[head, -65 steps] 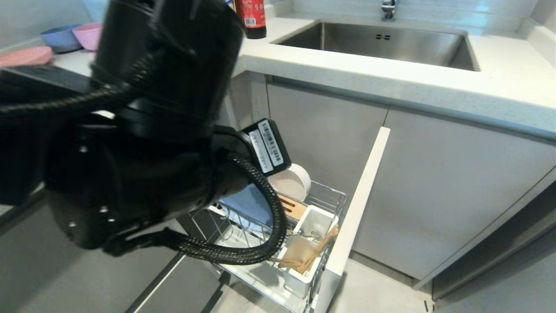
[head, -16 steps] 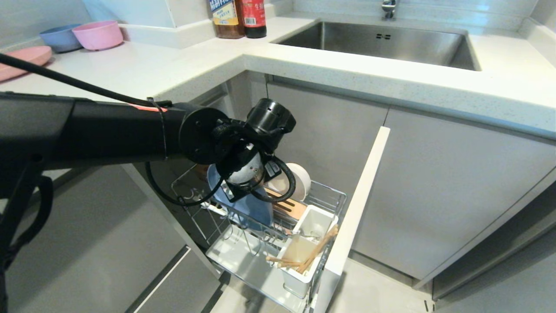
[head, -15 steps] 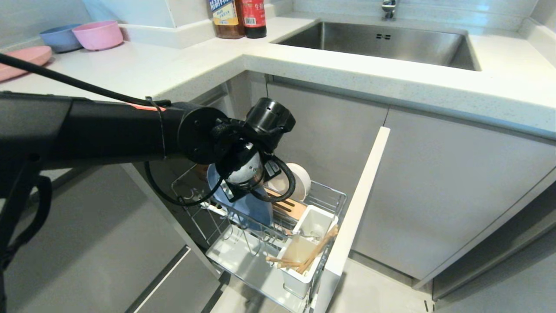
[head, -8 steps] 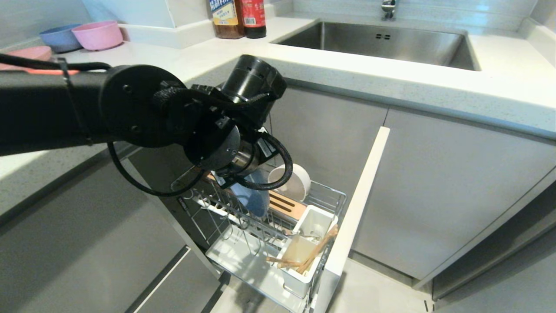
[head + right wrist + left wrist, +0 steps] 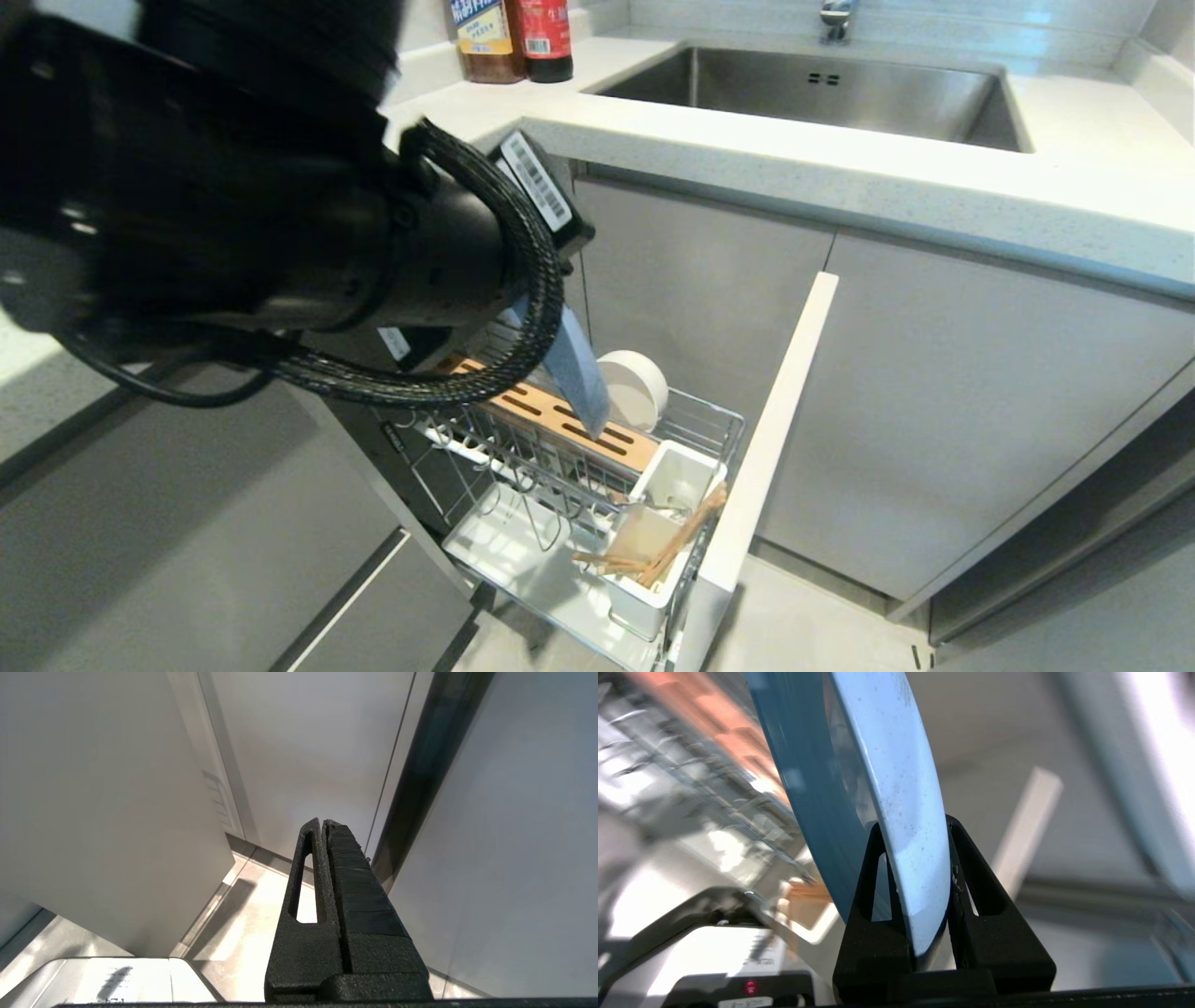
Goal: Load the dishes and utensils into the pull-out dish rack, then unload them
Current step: Take the plate out of the cupboard
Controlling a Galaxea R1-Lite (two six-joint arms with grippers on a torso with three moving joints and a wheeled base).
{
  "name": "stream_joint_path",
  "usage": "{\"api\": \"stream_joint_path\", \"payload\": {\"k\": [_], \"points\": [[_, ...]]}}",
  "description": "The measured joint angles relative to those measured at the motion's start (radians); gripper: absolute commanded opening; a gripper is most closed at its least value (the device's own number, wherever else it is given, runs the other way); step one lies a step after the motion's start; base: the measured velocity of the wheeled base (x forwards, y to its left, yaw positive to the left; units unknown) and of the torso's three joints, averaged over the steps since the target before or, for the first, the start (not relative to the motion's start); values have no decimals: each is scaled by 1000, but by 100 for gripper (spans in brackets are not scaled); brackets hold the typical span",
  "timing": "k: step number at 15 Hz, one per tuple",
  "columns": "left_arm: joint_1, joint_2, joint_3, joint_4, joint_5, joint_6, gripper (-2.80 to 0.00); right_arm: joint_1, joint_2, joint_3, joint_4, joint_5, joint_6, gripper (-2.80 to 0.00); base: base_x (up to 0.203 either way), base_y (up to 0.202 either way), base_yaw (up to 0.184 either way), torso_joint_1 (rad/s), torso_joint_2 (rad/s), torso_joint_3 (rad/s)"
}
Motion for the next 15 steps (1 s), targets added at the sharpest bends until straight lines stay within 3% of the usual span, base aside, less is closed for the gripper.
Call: {"api": "stream_joint_path", "payload": {"k": [2, 5, 7, 8, 11, 15], "points": [[-58, -39, -74, 1, 23, 140, -280, 0, 0, 0, 0, 0, 0, -280, 0, 0, 0, 0, 0, 0], [-92, -68, -167, -30, 93, 440, -280, 0, 0, 0, 0, 0, 0, -280, 0, 0, 0, 0, 0, 0], [-70, -84, -191, -86, 119, 645, -280, 0, 0, 0, 0, 0, 0, -280, 0, 0, 0, 0, 0, 0], [-36, -92, -197, -100, 125, 718, -280, 0, 0, 0, 0, 0, 0, -280, 0, 0, 0, 0, 0, 0], [83, -121, -202, -115, 130, 876, -280, 0, 0, 0, 0, 0, 0, -280, 0, 0, 0, 0, 0, 0], [248, -162, -203, -115, 129, 1007, -280, 0, 0, 0, 0, 0, 0, -280, 0, 0, 0, 0, 0, 0]]}}
